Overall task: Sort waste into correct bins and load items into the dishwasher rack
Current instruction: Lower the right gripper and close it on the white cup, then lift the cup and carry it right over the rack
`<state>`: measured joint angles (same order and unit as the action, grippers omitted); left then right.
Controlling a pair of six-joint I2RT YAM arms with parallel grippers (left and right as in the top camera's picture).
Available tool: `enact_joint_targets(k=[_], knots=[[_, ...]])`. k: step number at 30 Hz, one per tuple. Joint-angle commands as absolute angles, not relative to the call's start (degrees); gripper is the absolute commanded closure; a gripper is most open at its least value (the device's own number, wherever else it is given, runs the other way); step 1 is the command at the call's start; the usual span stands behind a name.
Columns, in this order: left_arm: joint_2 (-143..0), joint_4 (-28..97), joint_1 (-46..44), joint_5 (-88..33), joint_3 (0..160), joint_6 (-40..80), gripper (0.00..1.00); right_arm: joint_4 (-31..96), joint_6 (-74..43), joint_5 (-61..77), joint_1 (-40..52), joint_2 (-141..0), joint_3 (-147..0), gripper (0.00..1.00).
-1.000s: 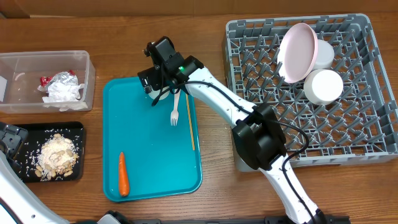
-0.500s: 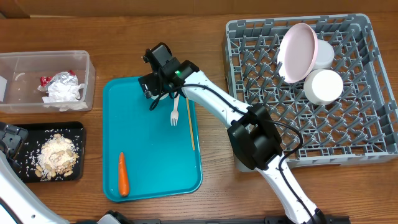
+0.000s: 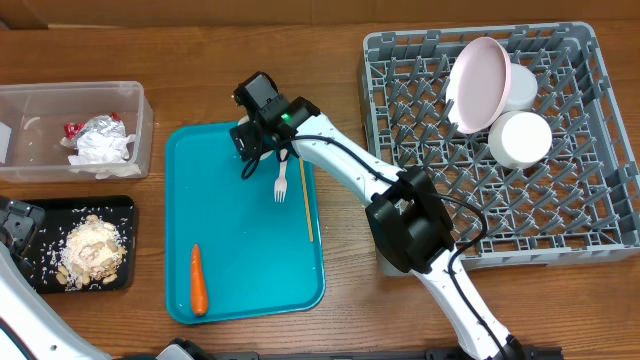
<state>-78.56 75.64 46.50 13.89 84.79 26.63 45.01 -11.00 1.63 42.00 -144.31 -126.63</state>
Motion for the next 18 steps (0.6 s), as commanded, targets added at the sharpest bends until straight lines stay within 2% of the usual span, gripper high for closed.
enact_joint_targets(k=[1, 18], knots=[[-78.76, 75.64, 46.57, 13.65, 85.97, 27.22, 0.00, 45.34, -10.87, 0.71, 42.04, -144.42, -128.92, 0.18], [-78.76, 75.64, 46.57, 13.65, 85.97, 27.22, 0.00, 49.91, -10.90, 0.67, 41.50, -137.05, -131.35, 0.45]])
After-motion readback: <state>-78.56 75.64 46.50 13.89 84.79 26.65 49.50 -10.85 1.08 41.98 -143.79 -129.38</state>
